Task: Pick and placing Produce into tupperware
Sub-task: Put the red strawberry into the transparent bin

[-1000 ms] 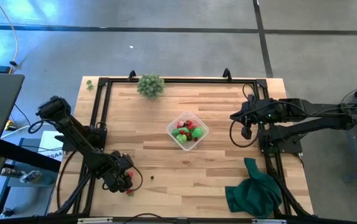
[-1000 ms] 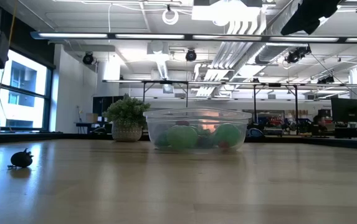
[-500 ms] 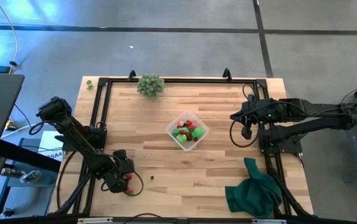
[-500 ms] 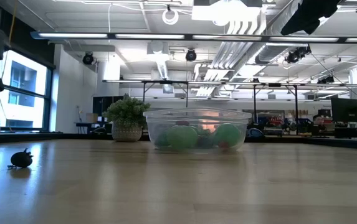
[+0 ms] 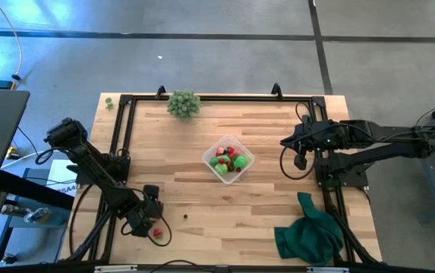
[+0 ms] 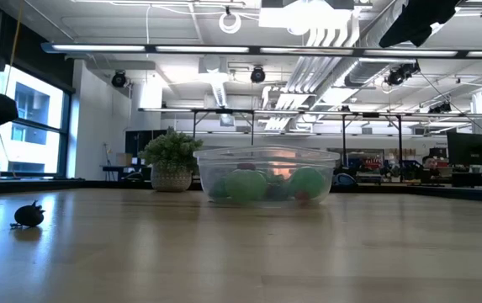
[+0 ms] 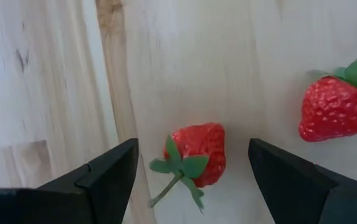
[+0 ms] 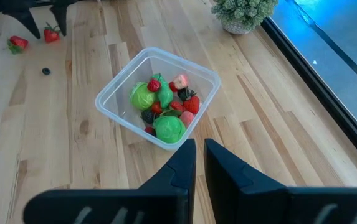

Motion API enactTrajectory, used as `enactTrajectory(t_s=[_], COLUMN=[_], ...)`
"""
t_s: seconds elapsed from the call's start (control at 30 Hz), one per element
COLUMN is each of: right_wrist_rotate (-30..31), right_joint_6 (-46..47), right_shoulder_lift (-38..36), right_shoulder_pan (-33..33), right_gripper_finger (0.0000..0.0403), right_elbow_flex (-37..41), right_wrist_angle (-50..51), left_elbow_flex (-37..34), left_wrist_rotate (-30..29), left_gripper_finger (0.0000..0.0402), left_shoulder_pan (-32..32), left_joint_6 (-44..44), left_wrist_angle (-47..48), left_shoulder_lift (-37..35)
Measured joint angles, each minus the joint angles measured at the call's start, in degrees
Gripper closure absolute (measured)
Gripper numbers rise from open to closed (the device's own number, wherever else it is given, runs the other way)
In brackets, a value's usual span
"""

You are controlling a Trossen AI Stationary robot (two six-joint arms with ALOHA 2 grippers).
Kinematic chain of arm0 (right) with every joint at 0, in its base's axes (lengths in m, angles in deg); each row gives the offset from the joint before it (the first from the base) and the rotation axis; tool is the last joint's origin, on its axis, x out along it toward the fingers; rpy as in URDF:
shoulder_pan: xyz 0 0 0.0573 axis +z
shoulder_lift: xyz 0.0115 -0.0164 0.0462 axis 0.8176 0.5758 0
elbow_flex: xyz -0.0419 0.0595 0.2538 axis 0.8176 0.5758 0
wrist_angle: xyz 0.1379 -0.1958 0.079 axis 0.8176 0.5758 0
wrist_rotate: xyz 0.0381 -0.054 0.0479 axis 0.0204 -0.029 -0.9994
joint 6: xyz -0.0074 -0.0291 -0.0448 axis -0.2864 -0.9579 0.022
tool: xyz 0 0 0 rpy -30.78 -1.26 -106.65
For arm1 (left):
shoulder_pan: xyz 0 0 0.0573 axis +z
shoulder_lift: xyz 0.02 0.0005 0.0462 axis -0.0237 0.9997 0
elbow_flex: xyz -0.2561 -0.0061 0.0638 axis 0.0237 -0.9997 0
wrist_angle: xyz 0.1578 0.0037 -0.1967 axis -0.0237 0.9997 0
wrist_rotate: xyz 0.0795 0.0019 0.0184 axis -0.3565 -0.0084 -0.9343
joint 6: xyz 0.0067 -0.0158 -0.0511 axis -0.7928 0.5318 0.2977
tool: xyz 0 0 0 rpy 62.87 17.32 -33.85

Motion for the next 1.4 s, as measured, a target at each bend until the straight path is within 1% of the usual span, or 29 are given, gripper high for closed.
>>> enactTrajectory(t_s=[0.17,0.43,0.53,0.83,0.97,1.17,1.4], right_wrist_rotate=[-0.01,0.00,0.01,-0.01,0.01,-0.01,0.01], right_joint_6=[0.01,0.01,0.01,0.01,0.01,0.01,0.01], right_shoulder_lift=[0.00,0.00,0.00,0.00,0.00,0.00,0.00], right_shoulder_pan=[-0.01,0.00,-0.01,0.01,-0.01,0.01,-0.01], right_gripper_finger=[0.0378,0.0378,0.0378,0.0378,0.0378,0.0378,0.0378], right_elbow_flex=[0.02,0.00,0.02,0.02,0.01,0.02,0.01], right_wrist_angle=[0.00,0.00,0.00,0.00,0.00,-0.02,0.00], left_elbow_flex=[0.00,0.02,0.19,0.22,0.12,0.01,-0.06], left_wrist_rotate=[0.26,1.31,1.95,2.16,1.82,0.66,-1.37], left_gripper_finger=[0.0110,0.0114,0.0132,0.0206,0.0231,0.0250,0.0251], left_shoulder_pan=[0.00,0.04,0.03,0.00,0.00,0.04,0.07], left_joint_6=[-1.95,-2.06,-2.04,-2.04,-2.04,-2.06,-2.06], left_wrist_angle=[-0.20,-0.20,-0.66,-1.16,-2.14,-3.86,-5.23], left_shoulder_lift=[0.00,1.39,2.19,2.47,2.51,2.66,2.73])
